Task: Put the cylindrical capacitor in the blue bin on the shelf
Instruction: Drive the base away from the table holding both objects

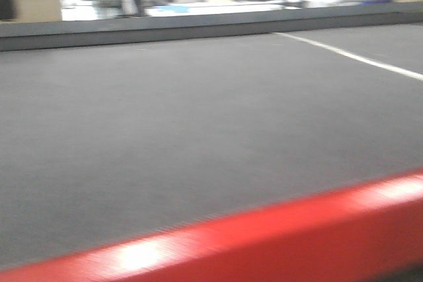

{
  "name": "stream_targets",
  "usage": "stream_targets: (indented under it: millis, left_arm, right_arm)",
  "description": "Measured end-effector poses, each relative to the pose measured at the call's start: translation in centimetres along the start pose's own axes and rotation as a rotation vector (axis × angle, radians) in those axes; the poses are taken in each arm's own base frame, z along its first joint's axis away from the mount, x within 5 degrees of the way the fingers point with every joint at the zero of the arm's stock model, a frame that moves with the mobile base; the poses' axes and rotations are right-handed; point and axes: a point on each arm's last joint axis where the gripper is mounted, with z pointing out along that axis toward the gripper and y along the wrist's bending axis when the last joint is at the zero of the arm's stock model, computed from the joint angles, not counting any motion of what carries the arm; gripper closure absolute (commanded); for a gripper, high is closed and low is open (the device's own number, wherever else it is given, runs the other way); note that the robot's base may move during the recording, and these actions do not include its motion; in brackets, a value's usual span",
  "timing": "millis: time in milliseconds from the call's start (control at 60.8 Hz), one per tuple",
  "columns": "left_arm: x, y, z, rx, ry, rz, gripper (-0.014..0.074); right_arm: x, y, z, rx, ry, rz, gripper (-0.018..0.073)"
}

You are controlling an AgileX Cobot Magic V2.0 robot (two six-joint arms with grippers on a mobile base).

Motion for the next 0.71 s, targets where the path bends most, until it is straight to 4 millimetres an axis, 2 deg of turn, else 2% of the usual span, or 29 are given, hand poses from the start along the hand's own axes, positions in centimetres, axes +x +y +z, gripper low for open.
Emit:
stream_targets:
  millis: [707]
  left_arm:
    - [0.0, 0.0, 0.0, 0.0, 0.0, 0.0, 0.0707]
  right_arm:
    - [-0.01, 0.0, -0.06, 0.0, -0.002, 0.0, 0.067]
